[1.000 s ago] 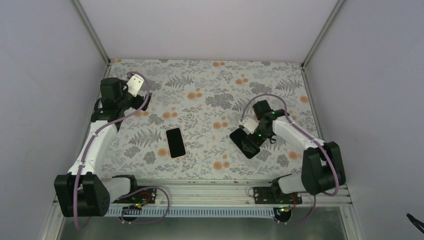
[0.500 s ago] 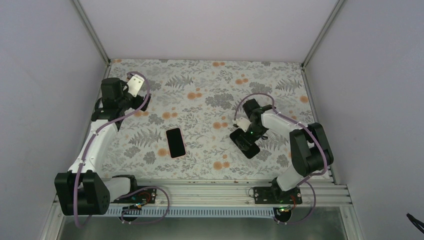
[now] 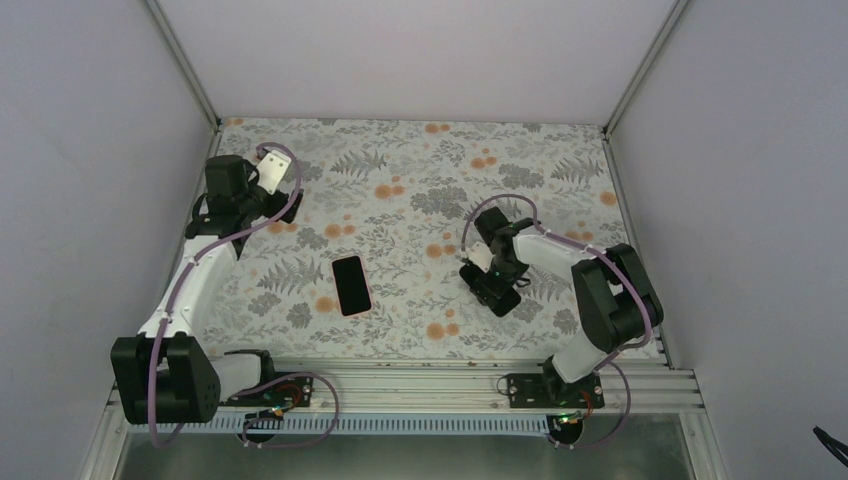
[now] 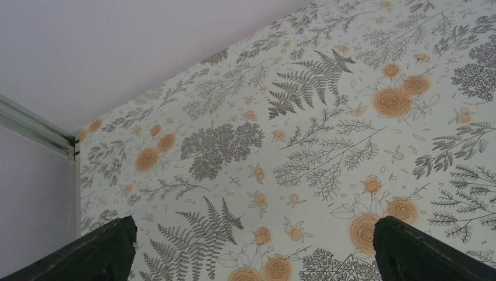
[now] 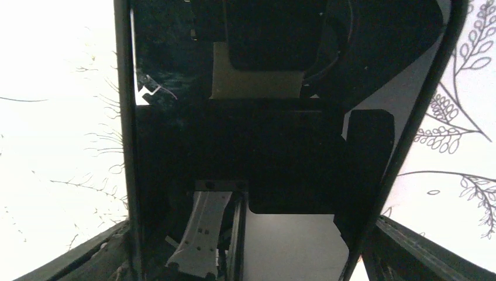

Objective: Take the phone out of the phone case
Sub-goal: Pick up the phone at the center of the board.

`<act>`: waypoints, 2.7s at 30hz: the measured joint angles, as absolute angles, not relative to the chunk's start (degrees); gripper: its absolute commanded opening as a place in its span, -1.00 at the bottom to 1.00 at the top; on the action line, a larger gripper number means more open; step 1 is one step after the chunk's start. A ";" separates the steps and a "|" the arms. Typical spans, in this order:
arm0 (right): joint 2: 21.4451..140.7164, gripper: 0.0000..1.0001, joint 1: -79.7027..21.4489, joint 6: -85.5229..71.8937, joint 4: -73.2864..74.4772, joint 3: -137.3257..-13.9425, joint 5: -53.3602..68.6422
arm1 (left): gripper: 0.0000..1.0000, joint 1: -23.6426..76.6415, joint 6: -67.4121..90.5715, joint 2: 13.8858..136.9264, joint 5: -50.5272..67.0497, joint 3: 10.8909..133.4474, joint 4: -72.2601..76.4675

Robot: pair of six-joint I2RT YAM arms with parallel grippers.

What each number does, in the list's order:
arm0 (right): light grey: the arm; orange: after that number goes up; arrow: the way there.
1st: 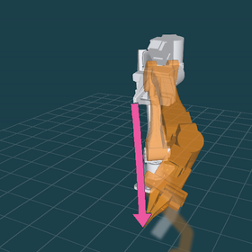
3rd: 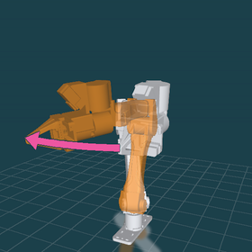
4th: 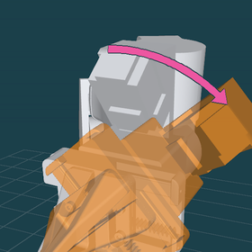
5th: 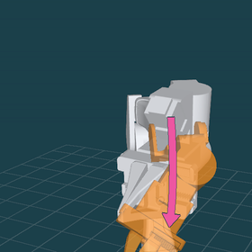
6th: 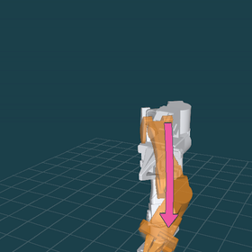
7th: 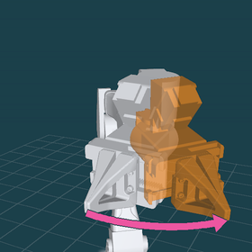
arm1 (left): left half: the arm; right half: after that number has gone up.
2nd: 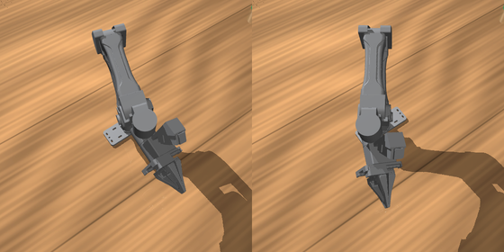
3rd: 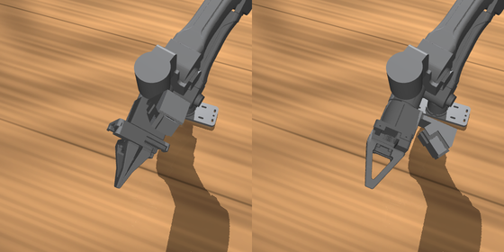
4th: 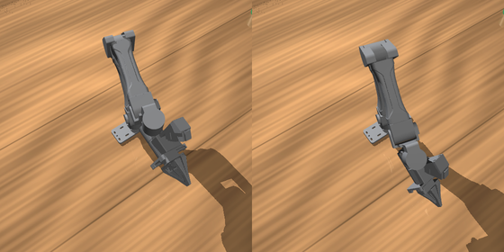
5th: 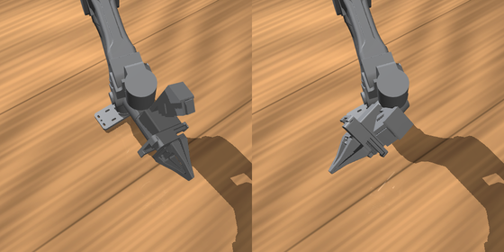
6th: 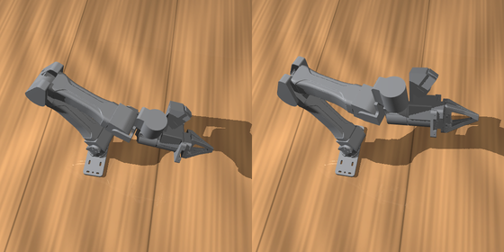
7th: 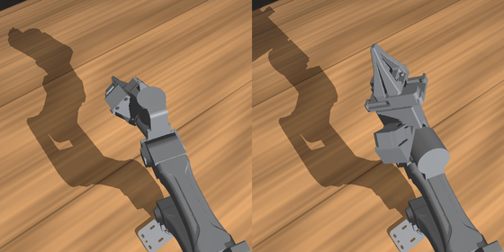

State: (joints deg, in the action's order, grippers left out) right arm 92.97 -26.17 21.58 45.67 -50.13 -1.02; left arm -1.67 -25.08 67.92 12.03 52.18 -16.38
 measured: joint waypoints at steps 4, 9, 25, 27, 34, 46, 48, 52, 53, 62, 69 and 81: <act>92.62 0.34 -26.17 21.37 45.17 -49.91 -1.19 | 1.00 -1.48 -26.00 68.99 12.03 52.56 -16.64; 91.46 -0.01 -26.20 21.61 44.36 -49.69 -1.96 | 1.00 0.95 -27.88 72.47 13.19 56.88 -20.45; 85.78 -0.10 -31.11 22.87 35.81 -61.98 -2.39 | 1.00 17.89 -29.43 102.04 38.68 91.72 -44.95; 85.78 -0.10 -31.53 22.94 34.81 -63.66 -2.63 | 1.00 18.15 -29.34 106.94 40.58 95.72 -48.03; 88.51 -0.10 -34.41 23.83 31.88 -67.99 -4.43 | 1.00 18.17 -28.84 121.45 50.15 113.93 -61.71; 91.35 -0.11 -37.45 23.79 27.44 -70.85 -6.50 | 1.00 19.16 -27.53 127.98 57.89 125.91 -72.84; 91.35 -0.11 -37.52 23.81 26.65 -70.94 -6.74 | 1.00 19.22 -26.52 127.98 56.69 123.87 -71.77; 91.35 -0.11 -38.26 23.86 26.57 -71.05 -7.03 | 0.67 19.44 -24.64 128.11 55.09 121.82 -70.46; 91.35 -0.11 -38.65 23.88 26.59 -71.11 -7.14 | 0.59 19.44 -24.23 128.11 55.11 122.02 -70.39; 91.90 -0.12 -41.21 23.94 25.74 -72.71 -8.10 | -0.67 21.06 -25.19 128.33 58.50 125.86 -72.27; 91.90 0.32 -42.37 24.27 25.67 -72.71 -11.33 | -0.95 20.93 -23.99 129.05 60.38 126.21 -75.96; 74.06 1.00 -36.71 31.35 32.49 -66.04 5.23 | -0.95 22.39 -35.94 117.43 52.99 117.40 -75.05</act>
State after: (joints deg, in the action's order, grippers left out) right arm 74.06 -36.71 31.35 32.49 -66.04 5.23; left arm 22.39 -35.94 117.43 52.99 117.40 -75.05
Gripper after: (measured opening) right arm 0.997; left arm 0.110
